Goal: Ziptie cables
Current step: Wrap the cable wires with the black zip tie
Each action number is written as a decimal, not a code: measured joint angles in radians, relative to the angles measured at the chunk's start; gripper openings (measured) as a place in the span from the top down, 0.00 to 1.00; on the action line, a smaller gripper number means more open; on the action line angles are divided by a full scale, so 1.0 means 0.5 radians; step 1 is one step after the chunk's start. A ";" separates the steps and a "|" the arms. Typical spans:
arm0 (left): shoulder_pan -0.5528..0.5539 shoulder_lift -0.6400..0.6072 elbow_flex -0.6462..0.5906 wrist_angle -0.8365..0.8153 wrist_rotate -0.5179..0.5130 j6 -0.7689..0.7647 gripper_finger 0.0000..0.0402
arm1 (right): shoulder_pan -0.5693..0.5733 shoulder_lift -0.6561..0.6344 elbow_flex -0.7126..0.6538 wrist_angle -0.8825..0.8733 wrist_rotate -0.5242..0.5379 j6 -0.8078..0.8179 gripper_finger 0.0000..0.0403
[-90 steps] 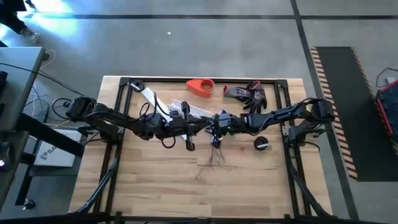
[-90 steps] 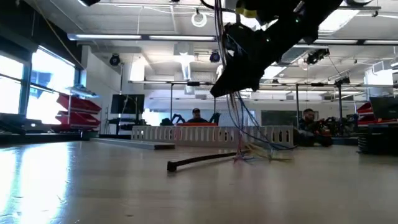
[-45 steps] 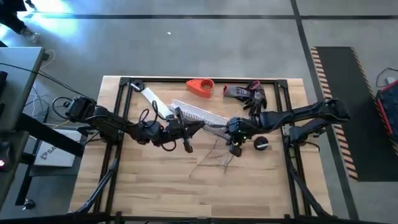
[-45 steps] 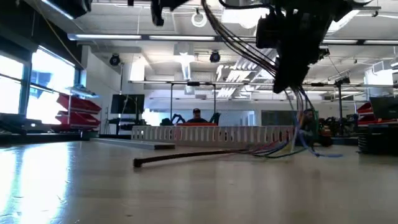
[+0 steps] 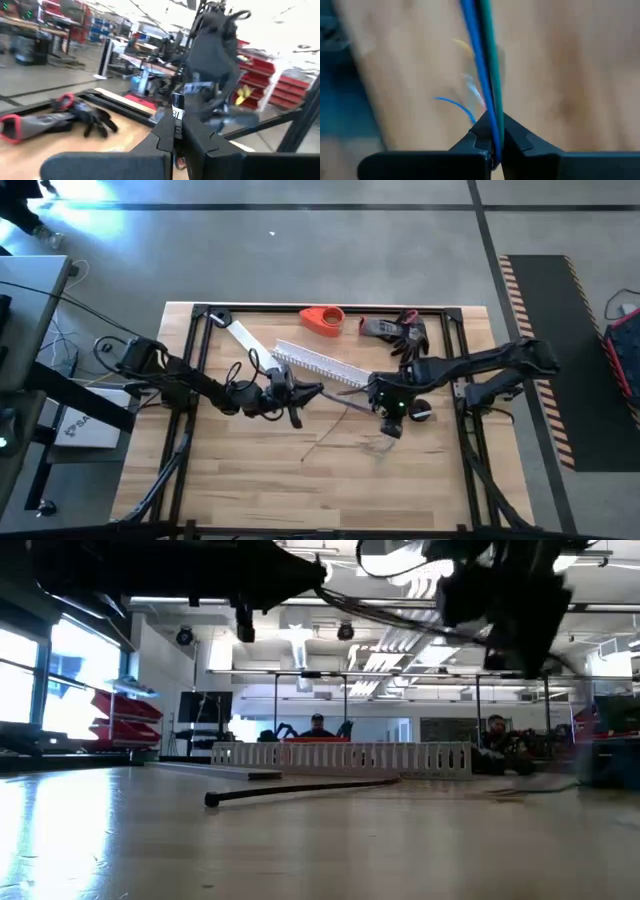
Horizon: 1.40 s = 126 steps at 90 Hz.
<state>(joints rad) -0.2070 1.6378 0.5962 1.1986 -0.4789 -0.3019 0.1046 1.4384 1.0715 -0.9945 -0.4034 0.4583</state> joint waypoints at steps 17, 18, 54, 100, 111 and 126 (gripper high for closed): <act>0.002 0.057 -0.044 -0.225 -0.094 -0.221 1.00 | 0.028 0.127 0.088 0.101 0.059 -0.037 1.00; 0.004 0.059 -0.049 -0.248 -0.097 -0.234 1.00 | 0.026 0.143 0.078 0.115 0.062 -0.038 1.00; 0.077 0.057 -0.119 -1.208 0.060 -0.904 0.98 | 0.015 0.677 -0.209 0.812 0.177 0.070 1.00; -0.317 0.000 -0.119 -1.478 0.027 -1.208 0.70 | 0.104 0.732 -0.209 0.983 0.203 -0.114 1.00; -0.384 -0.131 -0.105 -1.760 -0.047 -1.252 0.73 | 0.106 0.733 -0.180 0.999 0.234 -0.197 1.00; -0.410 -0.313 -0.103 -2.056 0.026 -1.236 0.78 | 0.101 0.733 -0.063 1.066 0.370 -0.277 1.00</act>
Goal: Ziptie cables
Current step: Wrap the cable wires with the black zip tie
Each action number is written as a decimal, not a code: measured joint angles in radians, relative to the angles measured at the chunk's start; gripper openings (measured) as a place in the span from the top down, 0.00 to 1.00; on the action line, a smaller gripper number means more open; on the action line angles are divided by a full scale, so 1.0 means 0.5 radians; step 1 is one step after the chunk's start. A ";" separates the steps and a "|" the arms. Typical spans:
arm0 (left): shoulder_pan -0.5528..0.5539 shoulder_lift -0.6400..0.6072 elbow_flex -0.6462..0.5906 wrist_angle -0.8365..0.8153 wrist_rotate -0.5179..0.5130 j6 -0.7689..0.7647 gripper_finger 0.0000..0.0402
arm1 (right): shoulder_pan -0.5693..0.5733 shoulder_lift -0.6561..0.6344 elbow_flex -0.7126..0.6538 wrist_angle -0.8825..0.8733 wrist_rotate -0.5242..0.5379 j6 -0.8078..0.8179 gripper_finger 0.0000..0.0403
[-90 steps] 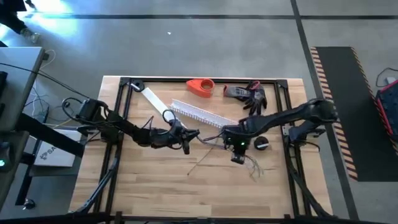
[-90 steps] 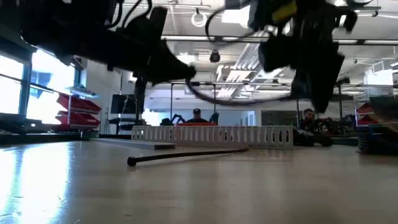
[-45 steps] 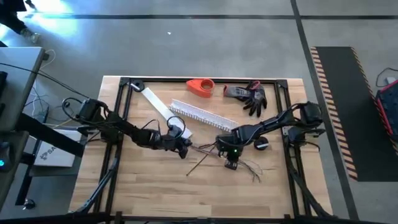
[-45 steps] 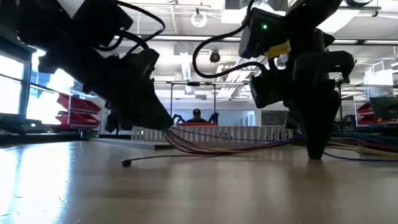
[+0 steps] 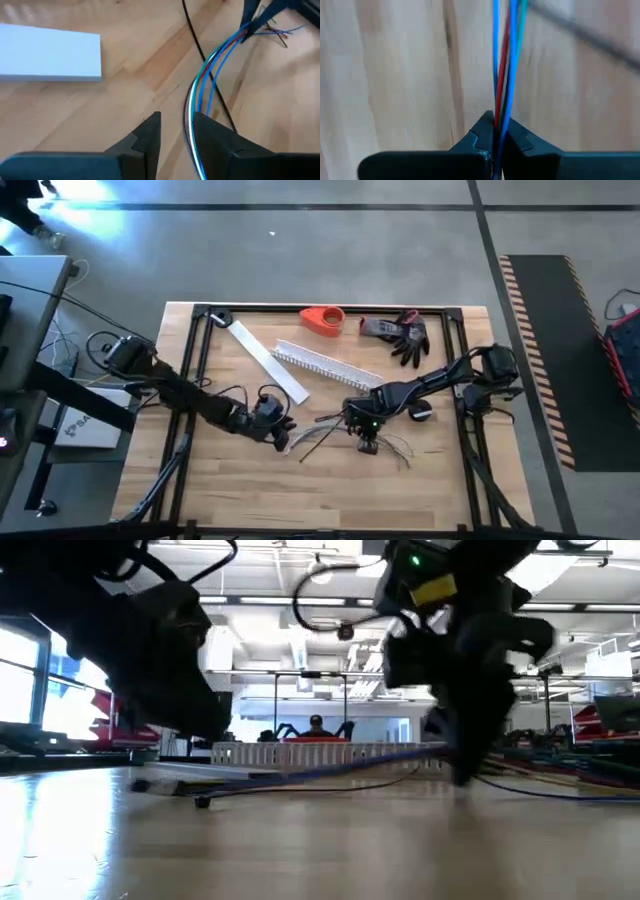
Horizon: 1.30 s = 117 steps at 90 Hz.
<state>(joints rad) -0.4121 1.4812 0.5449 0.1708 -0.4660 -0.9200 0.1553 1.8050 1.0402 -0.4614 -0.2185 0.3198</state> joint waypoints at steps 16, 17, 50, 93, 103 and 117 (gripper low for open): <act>0.001 0.025 0.002 -0.023 0.319 0.000 0.74 | -0.007 0.001 0.039 -0.003 0.019 -0.017 1.00; 0.001 0.031 0.002 -0.019 0.336 -0.009 0.73 | -0.007 0.001 0.039 -0.006 0.019 -0.014 1.00; 0.001 0.351 0.027 0.333 0.675 -0.142 0.57 | -0.008 0.001 0.039 0.003 0.021 -0.008 1.00; 0.019 0.403 0.243 -0.372 0.694 0.094 0.76 | 0.007 -0.056 0.039 -0.017 0.002 0.084 1.00; 0.054 0.388 0.240 -0.396 0.724 0.238 0.88 | 0.010 -0.054 0.039 -0.022 0.002 0.080 1.00; 0.101 0.286 0.252 -0.652 0.700 0.386 0.99 | 0.010 -0.050 0.038 -0.023 0.002 0.076 1.00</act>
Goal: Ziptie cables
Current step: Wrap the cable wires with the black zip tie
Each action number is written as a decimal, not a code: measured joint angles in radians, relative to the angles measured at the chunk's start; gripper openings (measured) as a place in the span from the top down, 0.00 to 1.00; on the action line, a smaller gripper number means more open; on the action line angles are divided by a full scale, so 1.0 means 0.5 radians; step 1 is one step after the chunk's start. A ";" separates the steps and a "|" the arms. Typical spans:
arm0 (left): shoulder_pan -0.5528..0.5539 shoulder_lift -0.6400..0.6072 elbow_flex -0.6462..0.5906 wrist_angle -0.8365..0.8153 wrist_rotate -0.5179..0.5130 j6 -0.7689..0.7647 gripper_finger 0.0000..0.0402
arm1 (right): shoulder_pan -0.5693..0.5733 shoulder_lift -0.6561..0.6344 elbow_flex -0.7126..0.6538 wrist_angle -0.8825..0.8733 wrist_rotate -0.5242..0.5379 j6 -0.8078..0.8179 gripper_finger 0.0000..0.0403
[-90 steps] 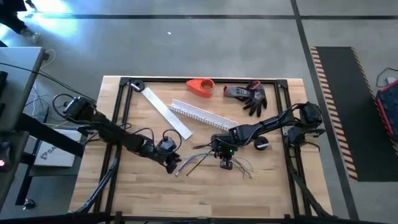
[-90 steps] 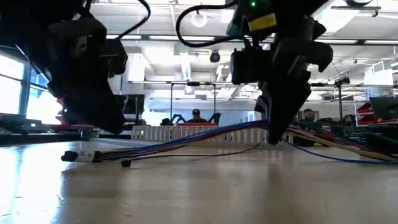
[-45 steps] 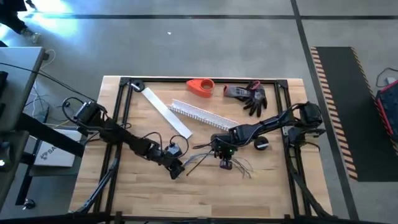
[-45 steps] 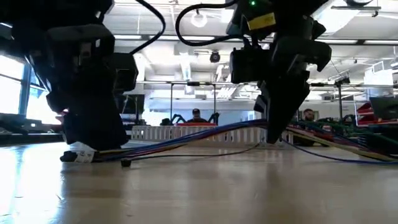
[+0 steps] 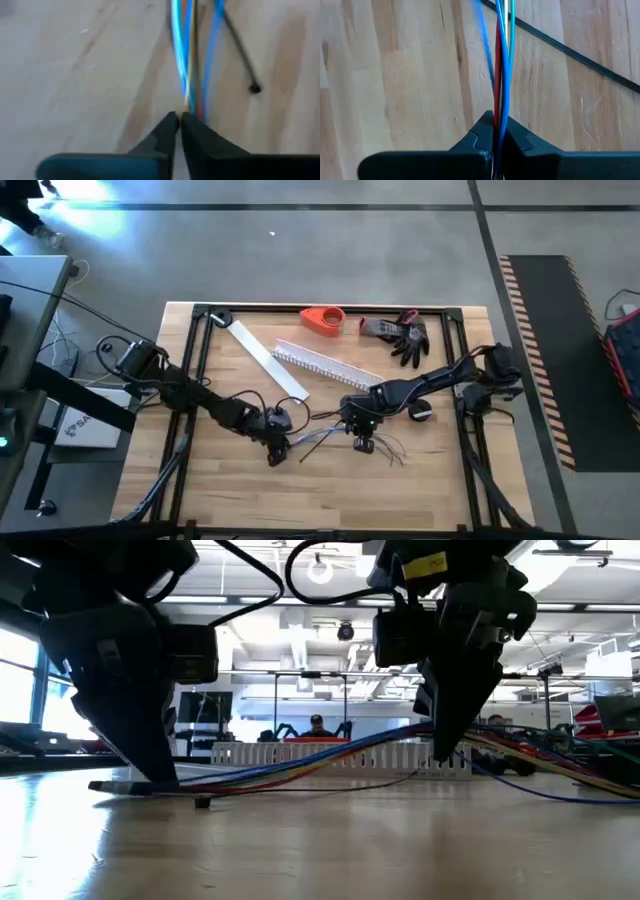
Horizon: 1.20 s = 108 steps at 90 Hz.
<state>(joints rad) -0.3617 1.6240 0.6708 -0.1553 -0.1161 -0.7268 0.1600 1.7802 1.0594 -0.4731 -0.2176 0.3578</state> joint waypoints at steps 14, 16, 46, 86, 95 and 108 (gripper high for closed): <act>0.023 -0.091 0.041 -0.303 -0.125 0.152 0.99 | 0.041 0.011 -0.046 0.014 0.125 -0.147 1.00; 0.023 -0.099 0.045 -0.331 -0.144 0.168 0.99 | 0.048 0.013 -0.055 0.013 0.138 -0.170 0.99; -0.005 -0.240 0.145 -0.475 -0.217 0.131 0.90 | 0.023 0.003 -0.012 0.022 0.105 -0.123 0.62; -0.147 -0.029 0.147 0.269 0.004 -0.338 0.66 | 0.080 -0.358 -0.064 -0.044 0.943 -0.124 0.41; -0.146 0.097 0.147 0.406 0.000 -0.363 0.65 | 0.142 -0.358 -0.106 -0.040 1.070 -0.060 0.41; -0.159 0.256 0.179 0.458 -0.031 -0.473 0.65 | 0.229 -0.355 -0.166 -0.035 1.202 0.001 0.41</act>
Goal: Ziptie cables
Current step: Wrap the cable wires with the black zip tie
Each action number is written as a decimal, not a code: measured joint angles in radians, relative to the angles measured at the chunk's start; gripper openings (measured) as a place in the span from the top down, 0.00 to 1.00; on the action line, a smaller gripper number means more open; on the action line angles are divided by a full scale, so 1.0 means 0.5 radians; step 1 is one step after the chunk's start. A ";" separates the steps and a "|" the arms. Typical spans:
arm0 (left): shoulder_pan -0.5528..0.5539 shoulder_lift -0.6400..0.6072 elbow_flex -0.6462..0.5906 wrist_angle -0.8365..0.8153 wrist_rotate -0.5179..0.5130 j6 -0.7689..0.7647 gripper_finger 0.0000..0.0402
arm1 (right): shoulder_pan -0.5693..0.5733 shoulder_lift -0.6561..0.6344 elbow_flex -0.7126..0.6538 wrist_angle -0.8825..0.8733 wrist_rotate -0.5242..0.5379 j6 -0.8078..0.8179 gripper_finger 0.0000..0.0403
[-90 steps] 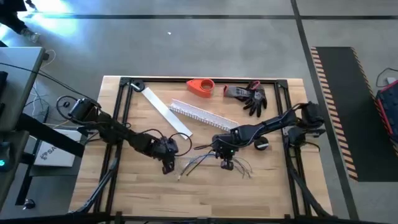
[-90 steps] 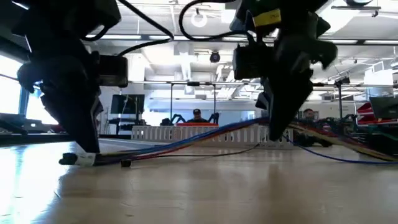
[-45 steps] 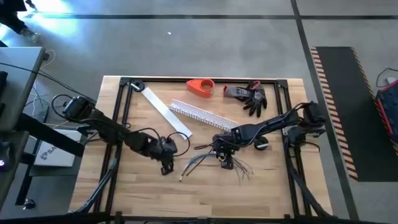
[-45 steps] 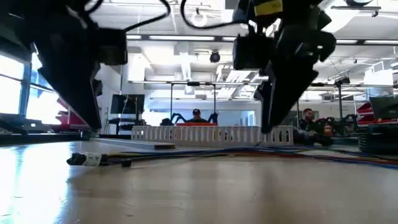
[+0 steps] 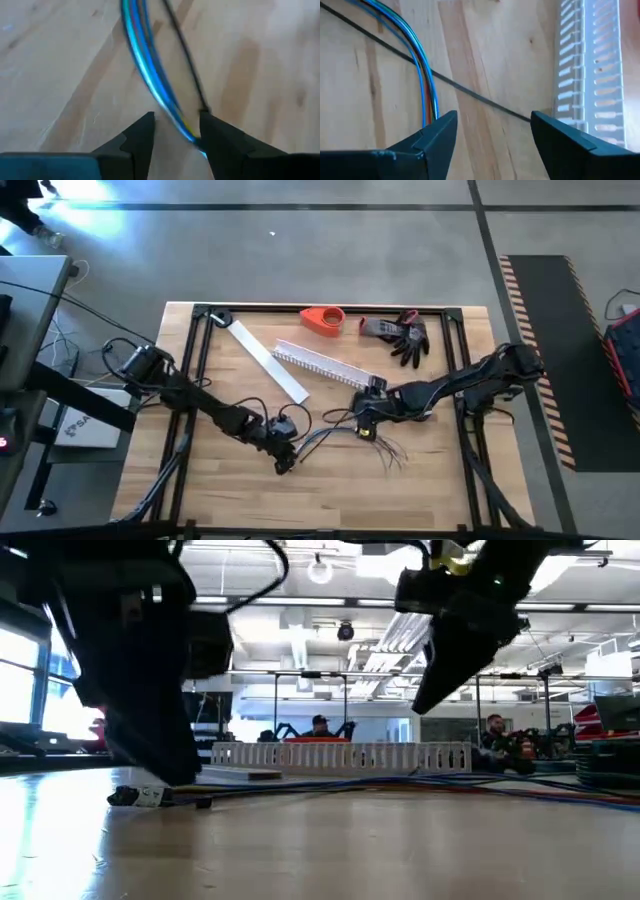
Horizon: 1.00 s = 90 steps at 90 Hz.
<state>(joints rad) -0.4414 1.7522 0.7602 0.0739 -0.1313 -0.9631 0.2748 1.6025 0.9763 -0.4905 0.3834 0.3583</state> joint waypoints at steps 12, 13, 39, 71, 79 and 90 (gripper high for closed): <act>-0.041 0.124 0.146 -0.235 -0.144 -0.019 0.66 | 0.064 -0.006 -0.010 0.002 0.018 -0.014 0.41; -0.042 0.132 0.163 -0.266 -0.156 -0.015 0.66 | 0.071 -0.006 -0.010 0.001 0.018 -0.021 0.41; -0.015 0.191 0.598 -1.505 -0.435 0.238 0.75 | 0.241 -0.007 -0.010 -0.101 0.019 -0.045 0.41; 0.142 0.097 0.786 -2.288 -0.896 0.366 0.79 | 0.382 -0.012 -0.021 -0.355 0.045 0.182 0.44; 0.143 0.044 0.816 -2.274 -0.914 0.379 0.78 | 0.340 -0.013 -0.090 -0.290 0.012 0.123 0.47; 0.115 -0.004 0.842 -2.243 -0.838 0.353 0.77 | 0.229 -0.013 -0.244 0.122 -0.127 -0.003 0.52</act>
<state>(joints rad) -0.3840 1.7500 1.1812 -1.0477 -0.5502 -0.7864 0.3893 1.5959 0.8541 -0.4296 0.3200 0.3567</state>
